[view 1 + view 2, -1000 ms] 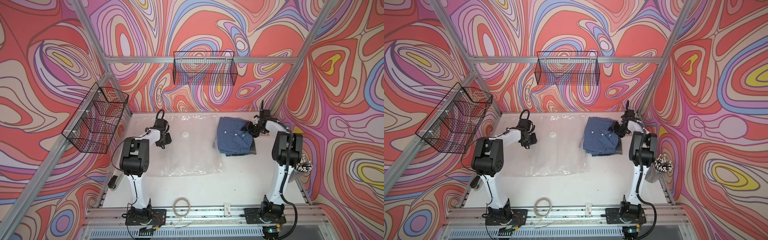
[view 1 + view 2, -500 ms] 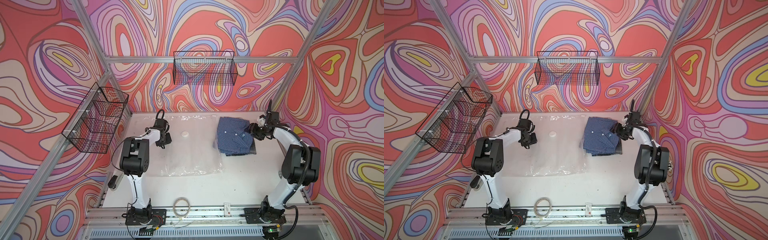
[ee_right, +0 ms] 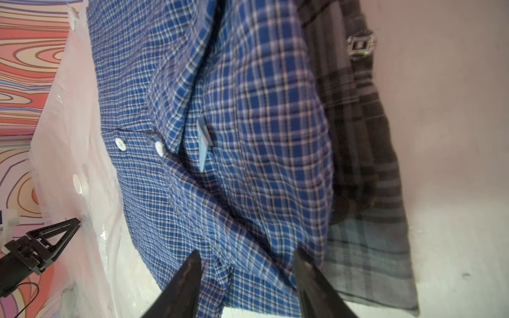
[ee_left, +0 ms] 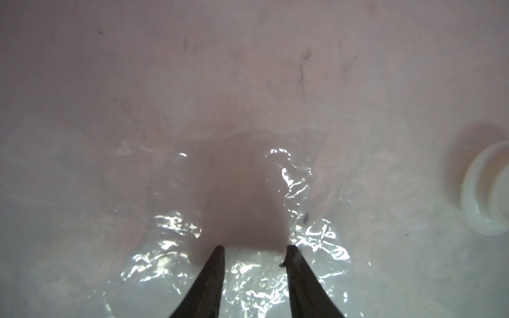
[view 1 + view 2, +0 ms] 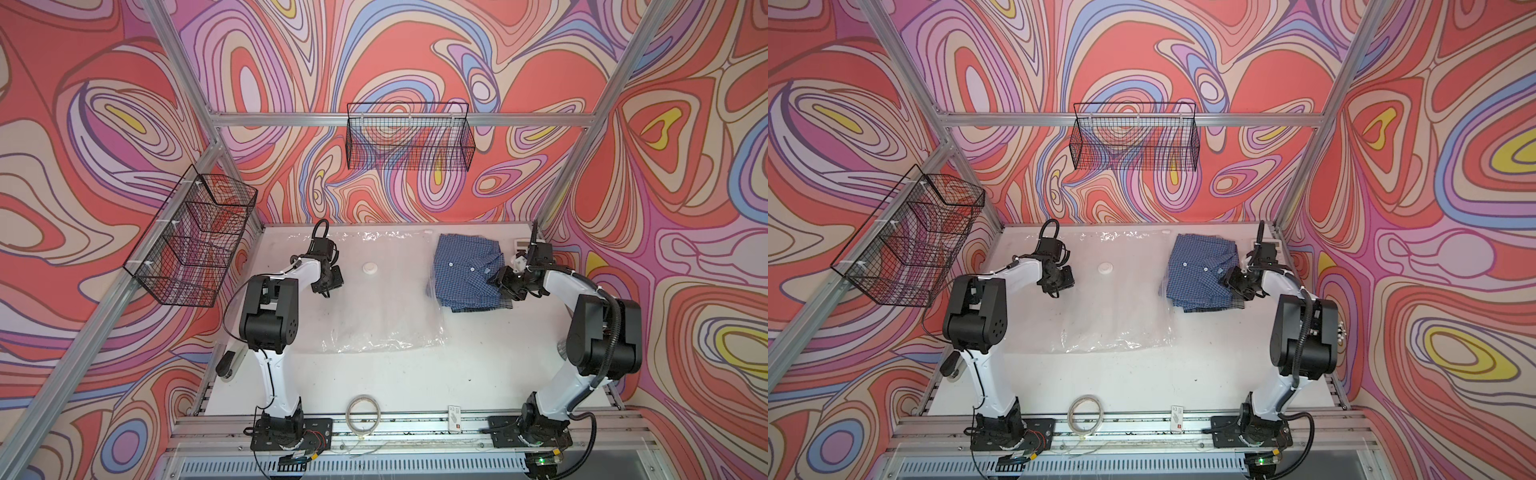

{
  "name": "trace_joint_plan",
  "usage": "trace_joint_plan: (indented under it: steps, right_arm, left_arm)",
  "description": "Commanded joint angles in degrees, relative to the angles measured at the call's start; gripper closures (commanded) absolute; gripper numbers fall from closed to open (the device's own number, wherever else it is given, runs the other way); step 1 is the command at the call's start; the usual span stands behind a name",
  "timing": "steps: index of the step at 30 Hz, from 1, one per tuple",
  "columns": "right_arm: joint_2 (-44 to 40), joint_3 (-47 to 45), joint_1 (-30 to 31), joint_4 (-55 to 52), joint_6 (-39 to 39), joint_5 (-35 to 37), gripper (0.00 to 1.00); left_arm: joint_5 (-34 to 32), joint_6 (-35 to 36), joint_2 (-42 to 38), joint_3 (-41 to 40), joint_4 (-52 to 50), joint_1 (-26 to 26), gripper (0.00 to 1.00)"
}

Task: Take the shirt out of the vacuum bag
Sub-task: Place the shirt at the center of the board, then adjust the shirt at the center of the board.

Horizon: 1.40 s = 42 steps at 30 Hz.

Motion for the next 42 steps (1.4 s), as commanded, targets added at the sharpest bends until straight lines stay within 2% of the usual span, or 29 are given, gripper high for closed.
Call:
trace_joint_plan:
  steps: [1, 9, 18, 22, 26, 28, 37, 42]
  right_arm:
    - [-2.44, -1.07, -0.25, -0.06, -0.71, 2.84, 0.4]
    - [-2.49, -2.94, -0.25, 1.08, -0.61, 3.03, 0.38]
    - [1.35, -5.26, -0.24, 7.43, 1.55, 1.19, 0.48]
    - [1.35, -5.77, -0.26, 8.21, 1.96, 1.08, 0.63]
    - [0.06, -5.57, -0.24, 7.23, 1.98, 1.39, 0.91]
    - [-0.68, -4.88, -0.24, 5.97, 1.89, 1.53, 1.0]
    - [-3.59, 7.51, -0.24, -7.61, -0.96, 5.33, 1.0]
    - [-2.34, 9.83, -0.58, -10.11, -2.03, 6.91, 1.0]
  left_arm:
    - [0.68, -0.6, 2.06, -0.96, -2.05, -0.33, 0.6]
    - [0.7, -0.52, 2.03, -0.99, -2.0, -0.33, 0.6]
    - [0.31, -0.62, 2.03, -0.93, -2.18, -0.26, 0.6]
    - [0.21, -0.77, 2.04, -0.92, -2.18, -0.33, 0.6]
    - [0.15, -0.78, 2.15, -0.83, -2.26, -0.29, 0.6]
    - [0.26, -0.74, 2.11, -0.83, -2.26, -0.27, 0.6]
    - [0.17, -0.69, 2.13, -0.74, -2.27, -0.29, 0.6]
    - [0.09, -0.65, 2.26, -0.66, -2.29, -0.3, 0.6]
